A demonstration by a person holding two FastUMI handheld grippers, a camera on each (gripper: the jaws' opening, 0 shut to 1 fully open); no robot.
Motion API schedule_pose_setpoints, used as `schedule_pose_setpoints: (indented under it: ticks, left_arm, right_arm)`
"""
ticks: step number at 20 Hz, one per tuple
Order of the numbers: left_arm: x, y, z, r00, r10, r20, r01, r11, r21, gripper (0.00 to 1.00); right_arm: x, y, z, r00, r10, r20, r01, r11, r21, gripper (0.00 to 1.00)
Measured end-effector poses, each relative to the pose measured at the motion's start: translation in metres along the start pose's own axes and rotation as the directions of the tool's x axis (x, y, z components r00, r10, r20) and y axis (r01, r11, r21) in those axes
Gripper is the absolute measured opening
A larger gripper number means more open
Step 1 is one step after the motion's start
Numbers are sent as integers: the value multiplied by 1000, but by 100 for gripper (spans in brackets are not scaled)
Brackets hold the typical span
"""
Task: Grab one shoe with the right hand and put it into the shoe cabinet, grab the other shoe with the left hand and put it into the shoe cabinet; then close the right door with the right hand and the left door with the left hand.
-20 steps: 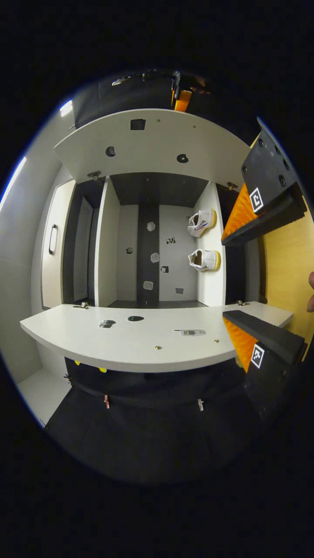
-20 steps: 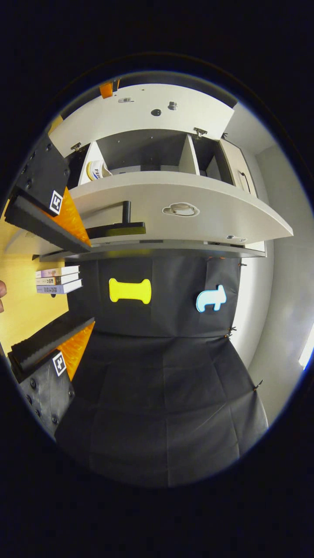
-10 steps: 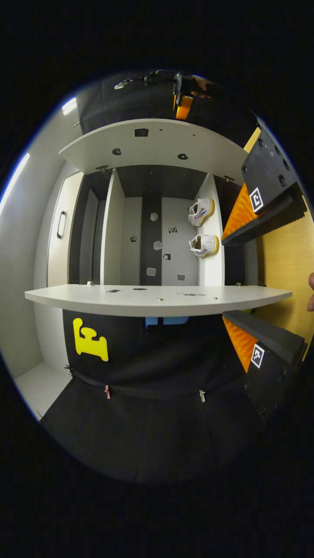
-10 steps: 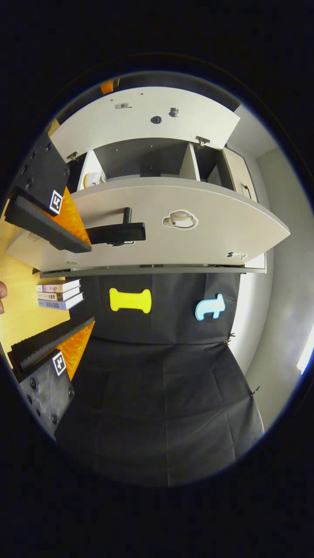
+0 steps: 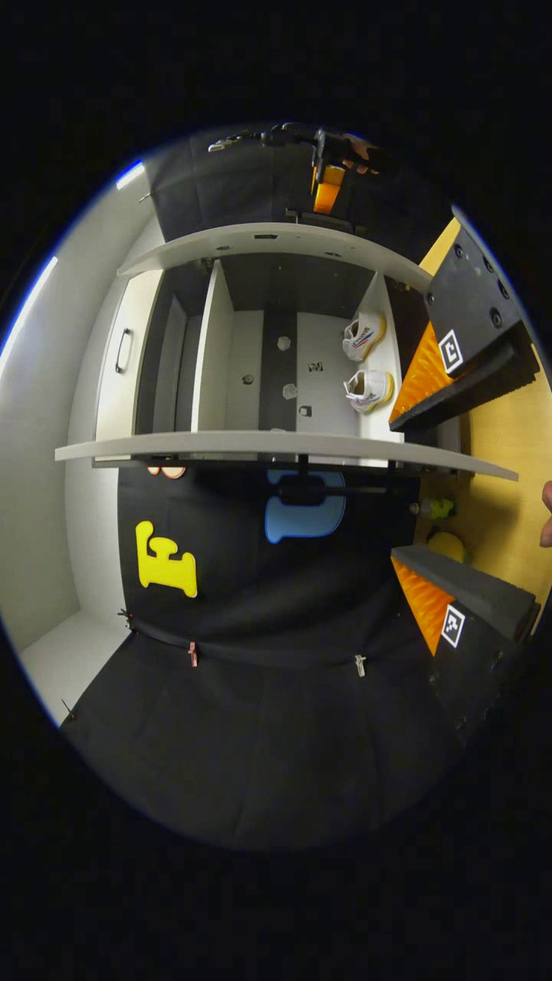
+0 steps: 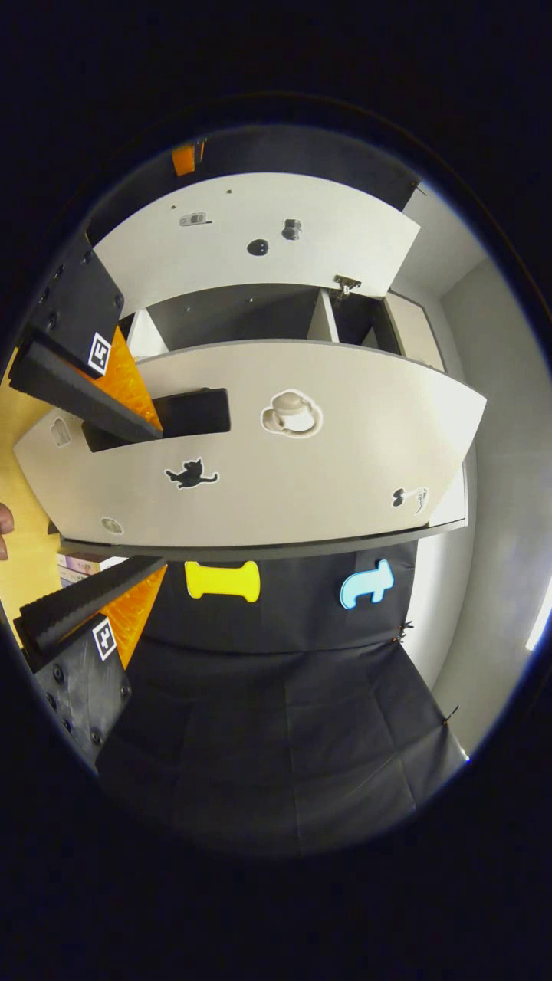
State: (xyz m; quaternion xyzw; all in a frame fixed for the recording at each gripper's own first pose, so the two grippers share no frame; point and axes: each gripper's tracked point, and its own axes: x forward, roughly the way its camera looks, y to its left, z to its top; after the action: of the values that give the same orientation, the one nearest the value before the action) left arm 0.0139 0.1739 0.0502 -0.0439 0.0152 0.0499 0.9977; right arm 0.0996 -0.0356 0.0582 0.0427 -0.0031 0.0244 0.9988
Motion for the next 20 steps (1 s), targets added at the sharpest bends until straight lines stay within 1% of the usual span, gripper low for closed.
schedule_pose_setpoints:
  ticks: [1, 2, 3, 4, 7, 9, 11, 12, 13, 15, 16, 18, 20]
  left_arm:
    - [3, 9, 2, 1000, 14, 3, -14, 1000, 1, 93]
    - [6, 17, 4, 1000, 27, 5, -27, 1000, 2, 93]
    - [9, 24, 7, 999, 37, 7, -37, 999, 1, 93]
    - [15, 31, 8, 999, 47, 12, -47, 999, -1, 93]
    - [36, 47, 17, 997, 68, 30, -68, 998, 16, 93]
    - [51, 52, 19, 997, 66, 34, -67, 998, 21, 93]
    - [59, 57, 19, 997, 75, 36, -75, 997, 22, 93]
    - [65, 61, 18, 996, 84, 37, -85, 996, 26, 93]
    - [69, 64, 19, 995, 91, 38, -93, 995, 35, 93]
    - [79, 60, 14, 997, 75, 24, -76, 996, 44, 93]
    - [82, 53, 10, 999, 51, 17, -52, 998, 41, 93]
    - [80, 50, 10, 998, 59, 28, -61, 997, 44, 93]
    - [77, 47, 7, 997, 70, 26, -71, 997, 25, 92]
  right_arm:
    - [-1, 6, 6, 999, 17, 33, -16, 1000, -14, 98]
    - [-2, 7, 11, 998, 11, 61, -8, 999, -45, 98]
    - [-5, 2, 11, 997, -9, 79, 15, 997, -76, 98]
    - [-8, 1, 7, 997, -21, 75, 28, 996, -90, 98]
    - [-19, 22, -14, 1000, 13, 0, -13, 999, -37, 98]
    - [-27, 32, -20, 999, 46, -27, -45, 999, 11, 98]
    - [-34, 30, -20, 999, 32, -28, -32, 999, 7, 98]
    - [-37, 26, -20, 1000, 12, -27, -13, 1000, -16, 98]
    - [-39, 26, -18, 1000, 8, -23, -8, 999, -37, 98]
    - [-45, 29, -12, 1000, 19, -12, -20, 998, -54, 98]
    - [-48, 31, -10, 1000, 26, -8, -26, 998, -50, 98]
    - [-52, 30, -8, 1000, 30, -5, -30, 999, -33, 98]
    - [-55, 30, -12, 999, 25, -26, -26, 999, -21, 98]
